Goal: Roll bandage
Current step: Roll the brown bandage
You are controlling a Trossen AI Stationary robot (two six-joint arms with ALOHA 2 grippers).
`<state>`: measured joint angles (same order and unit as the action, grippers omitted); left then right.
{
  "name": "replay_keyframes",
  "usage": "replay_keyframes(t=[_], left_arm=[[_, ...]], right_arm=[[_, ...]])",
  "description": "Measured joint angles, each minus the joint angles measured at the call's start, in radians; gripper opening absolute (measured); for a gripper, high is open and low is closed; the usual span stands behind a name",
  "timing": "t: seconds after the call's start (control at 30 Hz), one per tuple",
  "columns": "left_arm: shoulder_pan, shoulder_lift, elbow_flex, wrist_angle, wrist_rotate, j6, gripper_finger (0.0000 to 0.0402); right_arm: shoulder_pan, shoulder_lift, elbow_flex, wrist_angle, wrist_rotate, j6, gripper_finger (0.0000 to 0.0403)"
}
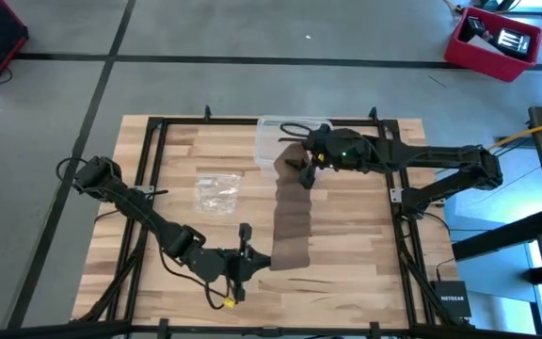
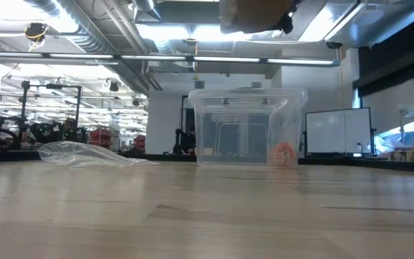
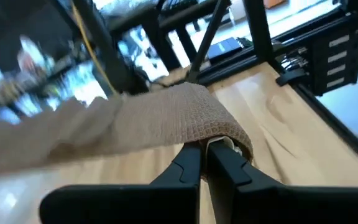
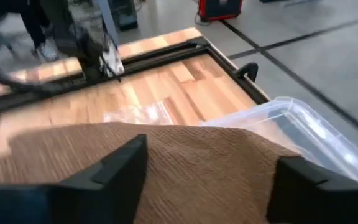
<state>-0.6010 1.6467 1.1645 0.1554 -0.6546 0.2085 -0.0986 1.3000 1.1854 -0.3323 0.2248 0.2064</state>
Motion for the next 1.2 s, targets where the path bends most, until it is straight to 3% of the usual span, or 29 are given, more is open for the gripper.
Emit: replay_keyframes(t=[0.23, 0.33, 0.6, 0.73, 0.87, 1.03, 1.13, 1.2], left_arm=[[0.006, 0.023, 0.000, -0.080, 0.050, -0.335, 0.0000], [0.005, 0.025, 0.000, -0.095, 0.149, -0.371, 0.0002], [0.014, 0.025, 0.000, -0.110, 0.159, -0.438, 0.0006], [0.016, 0.025, 0.000, -0.150, 0.135, -0.441, 0.0006], [0.024, 0.025, 0.000, -0.181, 0.134, -0.448, 0.0007], [0.041, 0.025, 0.000, -0.187, 0.131, -0.449, 0.0007], [0.054, 0.025, 0.000, -0.207, 0.137, -0.441, 0.0007], [0.064, 0.025, 0.000, -0.210, 0.168, -0.443, 0.0007]], right_arm=[[0.001, 0.000, 0.005, -0.136, -0.019, 0.149, 0.0316], [0.015, 0.007, 0.004, -0.191, -0.035, 0.114, 0.0313], [0.013, 0.019, 0.005, -0.040, -0.013, -0.087, 0.0305], [0.008, 0.068, 0.005, -0.067, -0.172, -0.139, 0.0305], [-0.002, 0.102, 0.021, -0.250, -0.312, -0.140, 0.0305], [-0.001, 0.093, 0.147, -0.463, -0.232, -0.195, 0.0305], [0.000, 0.085, 0.172, -0.306, -0.127, -0.192, 0.0305], [0.000, 0.086, 0.172, -0.254, -0.159, -0.199, 0.0305]])
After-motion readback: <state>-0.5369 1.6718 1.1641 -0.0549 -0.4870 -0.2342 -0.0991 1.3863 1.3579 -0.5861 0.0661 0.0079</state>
